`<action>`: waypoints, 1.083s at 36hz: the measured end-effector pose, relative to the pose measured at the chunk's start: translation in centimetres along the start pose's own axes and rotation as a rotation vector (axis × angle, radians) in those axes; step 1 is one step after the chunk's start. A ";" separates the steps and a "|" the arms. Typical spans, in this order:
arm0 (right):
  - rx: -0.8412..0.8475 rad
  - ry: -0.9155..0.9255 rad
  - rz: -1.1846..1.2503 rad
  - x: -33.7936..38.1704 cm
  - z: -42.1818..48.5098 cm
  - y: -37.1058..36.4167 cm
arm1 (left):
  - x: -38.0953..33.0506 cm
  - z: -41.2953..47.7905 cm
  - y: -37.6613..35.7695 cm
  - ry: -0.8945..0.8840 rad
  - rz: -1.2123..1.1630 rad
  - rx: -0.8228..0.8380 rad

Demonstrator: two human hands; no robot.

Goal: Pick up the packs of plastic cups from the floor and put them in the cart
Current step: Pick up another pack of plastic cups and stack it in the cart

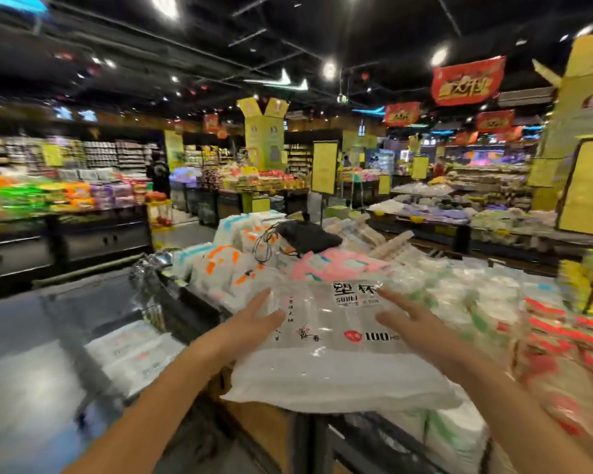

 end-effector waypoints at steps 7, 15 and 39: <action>0.165 0.094 -0.022 5.6 6.1 -11.3 | 6.8 -2.8 8.8 0.135 0.045 -0.153; 0.386 0.123 -0.063 9.2 13.5 -21.1 | 14.0 -3.2 14.5 0.251 0.014 -0.311; 0.680 0.293 -0.096 20.8 37.7 -40.0 | 26.8 9.4 27.4 0.410 -0.004 -0.687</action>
Point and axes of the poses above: each hand's wrist, its own z-axis towards the middle knuckle, its own y-axis out of the back of the hand, x = y × z, the point moved 3 cm from there along z, towards the middle knuckle, and after that the axes turned 12 degrees about -y, right-handed, at the moved point
